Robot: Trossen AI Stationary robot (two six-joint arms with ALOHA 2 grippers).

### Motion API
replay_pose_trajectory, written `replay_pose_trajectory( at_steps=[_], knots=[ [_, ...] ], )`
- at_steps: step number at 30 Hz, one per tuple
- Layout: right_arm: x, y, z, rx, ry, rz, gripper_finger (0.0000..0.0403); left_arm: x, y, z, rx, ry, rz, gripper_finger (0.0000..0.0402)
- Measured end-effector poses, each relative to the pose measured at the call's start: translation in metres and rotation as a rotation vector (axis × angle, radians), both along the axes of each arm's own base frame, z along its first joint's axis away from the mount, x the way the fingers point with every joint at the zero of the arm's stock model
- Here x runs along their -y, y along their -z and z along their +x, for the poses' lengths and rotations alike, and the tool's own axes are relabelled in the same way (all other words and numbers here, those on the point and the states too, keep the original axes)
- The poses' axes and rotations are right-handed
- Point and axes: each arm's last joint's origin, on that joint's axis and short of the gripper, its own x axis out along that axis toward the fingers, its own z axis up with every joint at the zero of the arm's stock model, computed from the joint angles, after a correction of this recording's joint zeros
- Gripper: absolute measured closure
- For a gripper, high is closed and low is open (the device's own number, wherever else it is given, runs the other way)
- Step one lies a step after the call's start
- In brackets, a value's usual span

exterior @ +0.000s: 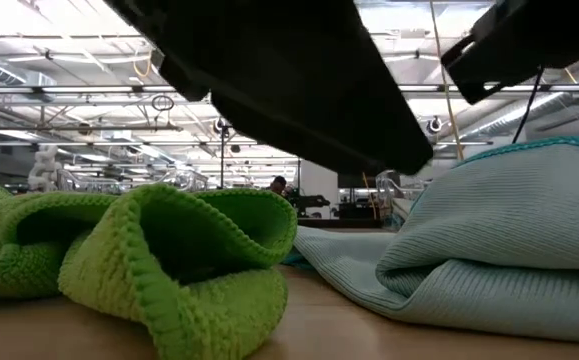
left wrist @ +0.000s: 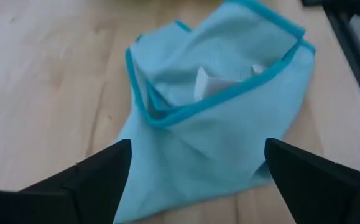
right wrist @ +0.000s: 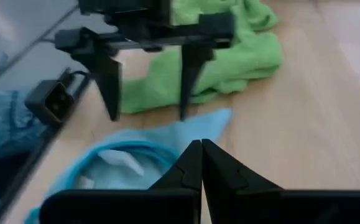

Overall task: Fold microfiber towels
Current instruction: Fold the blue microfiber cloth

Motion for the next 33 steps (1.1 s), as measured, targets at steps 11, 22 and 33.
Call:
replay_pose_trajectory(
  at_steps=[11, 22, 33],
  knots=[
    [-0.043, 0.009, -0.017, 0.061, 0.02, 0.102, 0.0403, 0.05, -0.035, -0.002, 0.14, 0.075, 0.026, 0.0084],
    [-0.053, 0.024, -0.021, 0.022, 0.085, 0.143, 0.0403, 0.068, -0.026, -0.001, 0.145, 0.164, 0.135, 0.0111],
    [-0.05, 0.024, -0.019, 0.061, 0.126, 0.076, 0.0403, 0.03, -0.019, 0.031, 0.091, 0.323, 0.153, 0.011]
  ],
)
